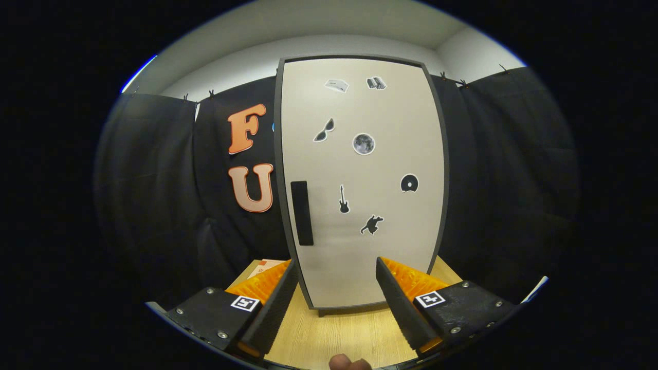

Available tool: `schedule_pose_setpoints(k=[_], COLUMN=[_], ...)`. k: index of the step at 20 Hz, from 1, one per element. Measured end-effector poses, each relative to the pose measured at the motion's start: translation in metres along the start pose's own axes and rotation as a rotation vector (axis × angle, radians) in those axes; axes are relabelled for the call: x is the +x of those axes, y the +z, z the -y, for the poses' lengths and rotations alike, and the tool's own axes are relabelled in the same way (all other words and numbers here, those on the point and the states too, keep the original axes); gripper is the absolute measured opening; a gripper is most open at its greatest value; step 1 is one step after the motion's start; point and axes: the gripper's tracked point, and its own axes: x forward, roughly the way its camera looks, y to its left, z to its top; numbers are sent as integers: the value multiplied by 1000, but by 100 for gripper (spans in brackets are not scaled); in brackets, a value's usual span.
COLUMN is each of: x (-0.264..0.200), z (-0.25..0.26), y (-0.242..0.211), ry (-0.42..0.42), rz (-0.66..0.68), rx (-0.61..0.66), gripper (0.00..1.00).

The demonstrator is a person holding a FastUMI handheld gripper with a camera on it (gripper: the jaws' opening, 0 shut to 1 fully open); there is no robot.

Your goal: Open the shoe cabinet door, grab the shoes and put them into the shoe cabinet, then close the shoe cabinet door.

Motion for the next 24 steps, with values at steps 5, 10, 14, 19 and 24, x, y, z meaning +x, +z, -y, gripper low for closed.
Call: schedule_pose_setpoints(k=[5, 10, 14, 19, 24], x=[-47, -92, -120, -145, -156], z=[20, 56, 80, 100, 112], y=[23, 35, 39, 38, 42], ry=[19, 18, 27, 31, 29], rz=[64, 94, 112, 133, 155], rx=[-16, -20, -23, -32, -20], gripper=[95, 95, 95, 95, 95])
